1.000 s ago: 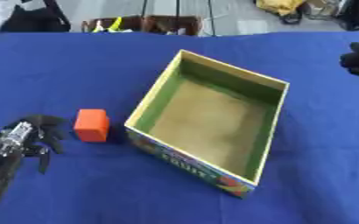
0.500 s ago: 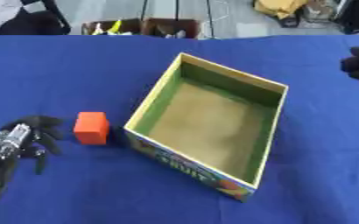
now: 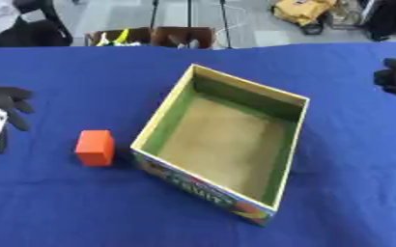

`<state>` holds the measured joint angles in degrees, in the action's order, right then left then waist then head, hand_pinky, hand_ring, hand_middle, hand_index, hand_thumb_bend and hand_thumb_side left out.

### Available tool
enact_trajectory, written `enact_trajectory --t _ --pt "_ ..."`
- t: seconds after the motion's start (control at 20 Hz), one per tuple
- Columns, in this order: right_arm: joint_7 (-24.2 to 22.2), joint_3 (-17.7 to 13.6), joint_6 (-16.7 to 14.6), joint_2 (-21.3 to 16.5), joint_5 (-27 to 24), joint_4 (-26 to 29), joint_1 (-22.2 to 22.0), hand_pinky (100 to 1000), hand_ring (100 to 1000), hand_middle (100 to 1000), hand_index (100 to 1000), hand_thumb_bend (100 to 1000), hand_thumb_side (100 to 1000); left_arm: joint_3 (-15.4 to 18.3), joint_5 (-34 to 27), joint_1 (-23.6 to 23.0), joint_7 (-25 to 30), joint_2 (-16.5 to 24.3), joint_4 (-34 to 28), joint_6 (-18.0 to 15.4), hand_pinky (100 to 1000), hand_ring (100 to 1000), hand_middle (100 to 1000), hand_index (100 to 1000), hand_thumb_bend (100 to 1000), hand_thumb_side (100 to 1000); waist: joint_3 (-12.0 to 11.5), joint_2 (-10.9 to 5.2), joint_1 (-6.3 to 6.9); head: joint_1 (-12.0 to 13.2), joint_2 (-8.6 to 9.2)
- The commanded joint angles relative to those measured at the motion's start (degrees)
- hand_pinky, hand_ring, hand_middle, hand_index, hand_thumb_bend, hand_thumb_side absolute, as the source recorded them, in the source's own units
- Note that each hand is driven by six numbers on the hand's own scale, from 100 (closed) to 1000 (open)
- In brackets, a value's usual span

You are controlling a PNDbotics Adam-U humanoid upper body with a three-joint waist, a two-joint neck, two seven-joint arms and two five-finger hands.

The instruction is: Pick up objects on the table and place them in the box.

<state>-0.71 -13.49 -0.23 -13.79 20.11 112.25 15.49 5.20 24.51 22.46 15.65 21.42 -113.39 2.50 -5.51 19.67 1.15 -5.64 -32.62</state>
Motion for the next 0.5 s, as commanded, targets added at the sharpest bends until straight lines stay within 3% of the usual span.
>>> enact_trajectory --t 0.05,0.2,0.5 --pt "0.10 -0.52 -0.14 -1.43 0.34 0.46 0.10 826 767 696 855 487 1000 -0.61 2.74 2.69 0.63 5.72 -1.21 -0.07 256 523 590 784 100 914 0.25 -1.47 0.16 -0.26 0.61" --pt "0.04 -0.45 -0.21 -1.68 0.37 0.38 0.01 826 766 695 854 486 1000 -2.24 5.31 5.20 2.71 9.89 -0.41 -0.41 308 574 667 843 100 888 0.48 -1.54 0.43 -0.38 0.53" --pt "-0.29 -0.23 -0.35 -1.90 0.34 0.08 -0.18 827 767 695 854 484 1000 -6.84 10.85 10.64 8.20 18.91 7.80 -5.52 417 675 780 928 100 862 1.39 -1.83 0.92 0.03 0.29"
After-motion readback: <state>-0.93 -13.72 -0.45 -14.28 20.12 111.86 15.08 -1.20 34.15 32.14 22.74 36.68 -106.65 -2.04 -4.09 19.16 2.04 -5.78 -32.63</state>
